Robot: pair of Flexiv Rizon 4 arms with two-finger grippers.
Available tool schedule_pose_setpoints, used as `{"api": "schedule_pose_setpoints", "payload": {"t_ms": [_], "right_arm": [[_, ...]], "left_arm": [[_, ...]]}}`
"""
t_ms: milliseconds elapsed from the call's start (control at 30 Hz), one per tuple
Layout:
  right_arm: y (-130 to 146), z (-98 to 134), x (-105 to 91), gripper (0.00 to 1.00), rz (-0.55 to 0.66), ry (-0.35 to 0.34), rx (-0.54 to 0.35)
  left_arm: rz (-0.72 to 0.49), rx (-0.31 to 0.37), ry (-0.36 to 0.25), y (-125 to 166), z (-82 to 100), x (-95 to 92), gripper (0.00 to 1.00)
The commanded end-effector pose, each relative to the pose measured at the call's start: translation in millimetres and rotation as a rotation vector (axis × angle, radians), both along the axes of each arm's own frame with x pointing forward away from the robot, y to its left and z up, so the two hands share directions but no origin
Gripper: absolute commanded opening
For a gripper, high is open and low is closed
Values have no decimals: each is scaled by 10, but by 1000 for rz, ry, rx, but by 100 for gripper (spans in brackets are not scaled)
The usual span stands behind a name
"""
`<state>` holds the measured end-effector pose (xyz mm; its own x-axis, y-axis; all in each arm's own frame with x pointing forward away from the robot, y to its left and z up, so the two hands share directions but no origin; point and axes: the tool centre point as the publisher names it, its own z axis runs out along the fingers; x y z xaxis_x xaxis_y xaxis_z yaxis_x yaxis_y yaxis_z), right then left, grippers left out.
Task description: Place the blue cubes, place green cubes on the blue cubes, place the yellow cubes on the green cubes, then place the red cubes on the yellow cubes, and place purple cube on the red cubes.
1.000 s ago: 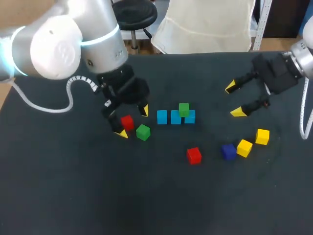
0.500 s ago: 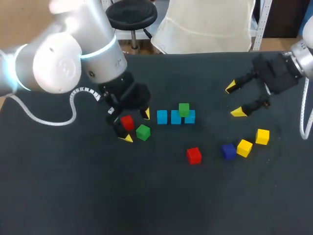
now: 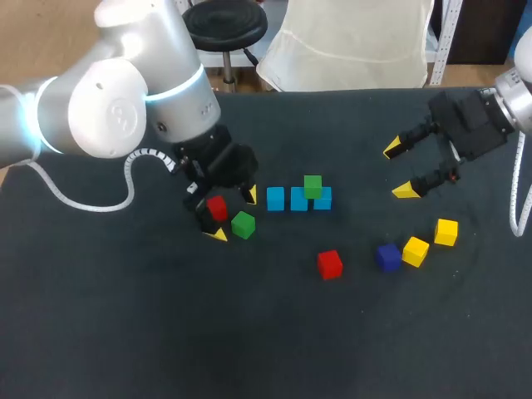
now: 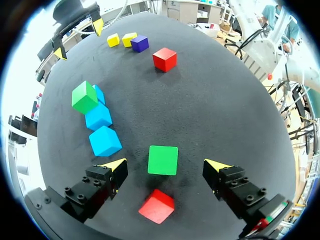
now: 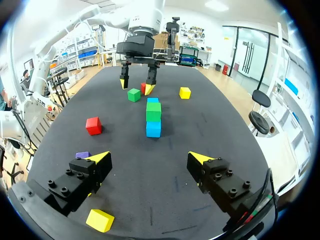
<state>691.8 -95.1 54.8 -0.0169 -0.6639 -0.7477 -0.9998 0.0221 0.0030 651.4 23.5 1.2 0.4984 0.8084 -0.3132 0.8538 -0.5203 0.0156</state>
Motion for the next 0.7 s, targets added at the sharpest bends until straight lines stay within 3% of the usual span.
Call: {"api": "schedule_pose_setpoints", "payload": {"t_ms": [33,167,200,233,300,367,400,433,500,600,700], "right_arm": [[-2,-3,9,100,2,0,2],[-2,-3,9,100,2,0,2],[-2,-3,9,100,2,0,2],[-2,-3,9,100,2,0,2],[-2,-3,9,100,2,0,2],[-2,-3,9,100,2,0,2],[-2,-3,9,100,2,0,2],[-2,-3,9,100,2,0,2],[-2,-3,9,100,2,0,2],[-2,-3,9,100,2,0,2],[-2,-3,9,100,2,0,2]], "left_arm": [[-8,1,10,0,-42,57,100],[-3,-1,11,17,-51,57,89],[-1,-1,12,20,-57,59,71],[-1,1,14,20,-62,60,63],[-3,5,16,14,-68,62,61],[-6,7,17,11,-71,63,46],[-6,8,17,11,-71,62,44],[-7,9,17,10,-71,62,34],[-10,12,14,7,-73,60,26],[-11,12,14,2,-74,57,0],[-10,2,4,-6,-48,41,0]]}}
